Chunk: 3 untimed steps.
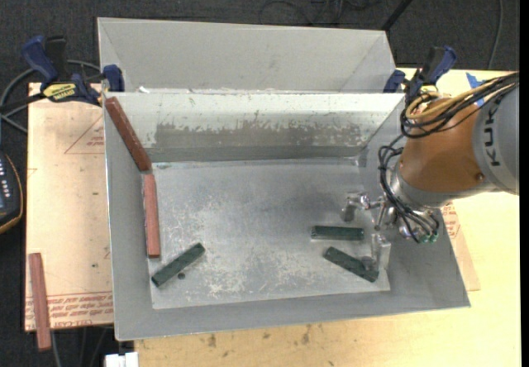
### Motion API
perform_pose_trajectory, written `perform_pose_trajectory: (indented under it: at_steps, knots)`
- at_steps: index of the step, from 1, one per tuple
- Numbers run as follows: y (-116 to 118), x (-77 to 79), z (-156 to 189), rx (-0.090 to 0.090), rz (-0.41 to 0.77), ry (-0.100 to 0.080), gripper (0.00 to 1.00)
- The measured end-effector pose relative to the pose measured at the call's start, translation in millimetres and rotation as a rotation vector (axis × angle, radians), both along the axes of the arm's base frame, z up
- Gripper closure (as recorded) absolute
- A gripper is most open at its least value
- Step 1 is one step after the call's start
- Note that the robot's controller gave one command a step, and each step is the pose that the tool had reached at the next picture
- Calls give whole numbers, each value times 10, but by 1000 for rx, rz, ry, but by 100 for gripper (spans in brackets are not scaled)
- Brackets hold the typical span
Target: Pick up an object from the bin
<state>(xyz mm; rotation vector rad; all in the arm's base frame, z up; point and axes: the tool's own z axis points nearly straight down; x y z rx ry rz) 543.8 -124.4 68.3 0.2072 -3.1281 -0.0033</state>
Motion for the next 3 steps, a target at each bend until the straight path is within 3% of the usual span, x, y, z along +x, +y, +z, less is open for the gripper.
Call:
perform_pose_trajectory:
  at_steps: [1,2,3]
  knots:
    - [23,33,30,-1,7,-7,100]
    - [71,17,1313,-3,5,-18,100]
    - [267,487,1841,-2,258,-17,100]
